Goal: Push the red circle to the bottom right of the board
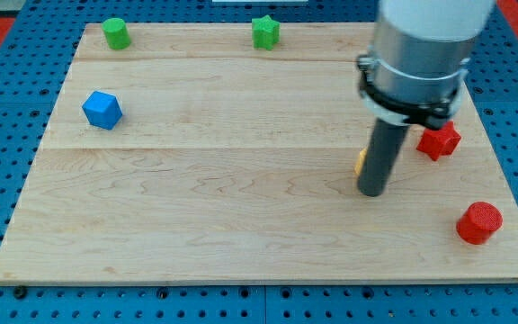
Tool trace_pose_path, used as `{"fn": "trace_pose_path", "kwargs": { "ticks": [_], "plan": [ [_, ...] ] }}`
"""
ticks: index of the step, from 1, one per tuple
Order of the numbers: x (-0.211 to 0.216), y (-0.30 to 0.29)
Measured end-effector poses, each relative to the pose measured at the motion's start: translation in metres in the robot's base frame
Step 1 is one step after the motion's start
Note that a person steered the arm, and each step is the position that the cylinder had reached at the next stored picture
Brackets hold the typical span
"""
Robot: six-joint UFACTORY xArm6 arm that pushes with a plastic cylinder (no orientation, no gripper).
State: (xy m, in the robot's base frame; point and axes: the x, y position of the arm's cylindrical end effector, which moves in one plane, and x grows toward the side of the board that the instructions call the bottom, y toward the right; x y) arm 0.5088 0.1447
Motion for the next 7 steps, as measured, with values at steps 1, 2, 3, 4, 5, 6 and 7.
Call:
{"fn": "trace_pose_path", "kwargs": {
  "ticks": [1, 2, 3, 4, 5, 6, 7],
  "plan": [
    [0.003, 0.035],
    [0.042, 0.023],
    [0.041, 0.037],
    [0.01, 0.043],
    [-0.01, 0.069],
    [-0.005, 0.103],
    [0.02, 0.105]
  ]
}}
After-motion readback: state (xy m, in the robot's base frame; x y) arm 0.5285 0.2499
